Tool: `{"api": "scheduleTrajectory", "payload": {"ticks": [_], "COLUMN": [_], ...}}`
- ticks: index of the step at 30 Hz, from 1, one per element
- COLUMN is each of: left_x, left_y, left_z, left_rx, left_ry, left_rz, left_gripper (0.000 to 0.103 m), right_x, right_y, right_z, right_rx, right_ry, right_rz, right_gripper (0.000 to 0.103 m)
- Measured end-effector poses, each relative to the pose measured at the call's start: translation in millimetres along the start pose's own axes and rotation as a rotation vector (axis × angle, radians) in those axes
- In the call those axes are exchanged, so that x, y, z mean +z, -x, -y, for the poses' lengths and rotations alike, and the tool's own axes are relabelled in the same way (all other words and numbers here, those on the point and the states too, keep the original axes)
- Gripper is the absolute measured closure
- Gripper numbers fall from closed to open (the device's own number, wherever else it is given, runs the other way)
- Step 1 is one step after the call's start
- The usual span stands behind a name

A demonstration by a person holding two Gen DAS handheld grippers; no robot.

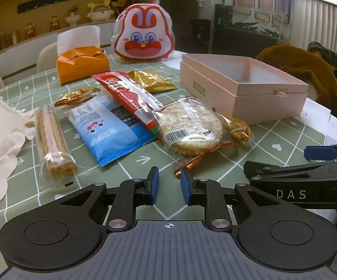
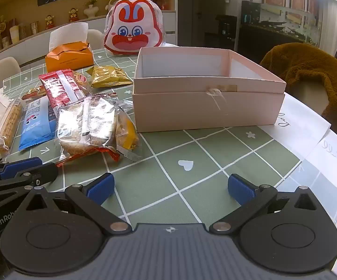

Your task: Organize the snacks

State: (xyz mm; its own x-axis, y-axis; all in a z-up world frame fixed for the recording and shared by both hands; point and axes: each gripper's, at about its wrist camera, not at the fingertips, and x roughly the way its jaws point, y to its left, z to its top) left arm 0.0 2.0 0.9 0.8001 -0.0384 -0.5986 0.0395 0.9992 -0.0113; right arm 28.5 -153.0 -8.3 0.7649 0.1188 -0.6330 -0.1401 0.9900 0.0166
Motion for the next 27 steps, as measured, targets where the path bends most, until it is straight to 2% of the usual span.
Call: {"api": "scheduleTrajectory", "payload": {"ticks": [27], "left_x": [-0.2], "left_y": [0.3], "left_z": [1.3], "left_rx": [0.011], "left_ry": [-0.014], "left_rz": [0.0], "left_gripper": [0.078], "right_x": [0.0], "right_y": [0.0], "right_z": [-0.2], "right_rx": [0.001], "right_ry": [-0.001], "right_rz": [0.0], "right_gripper": [0.0]}}
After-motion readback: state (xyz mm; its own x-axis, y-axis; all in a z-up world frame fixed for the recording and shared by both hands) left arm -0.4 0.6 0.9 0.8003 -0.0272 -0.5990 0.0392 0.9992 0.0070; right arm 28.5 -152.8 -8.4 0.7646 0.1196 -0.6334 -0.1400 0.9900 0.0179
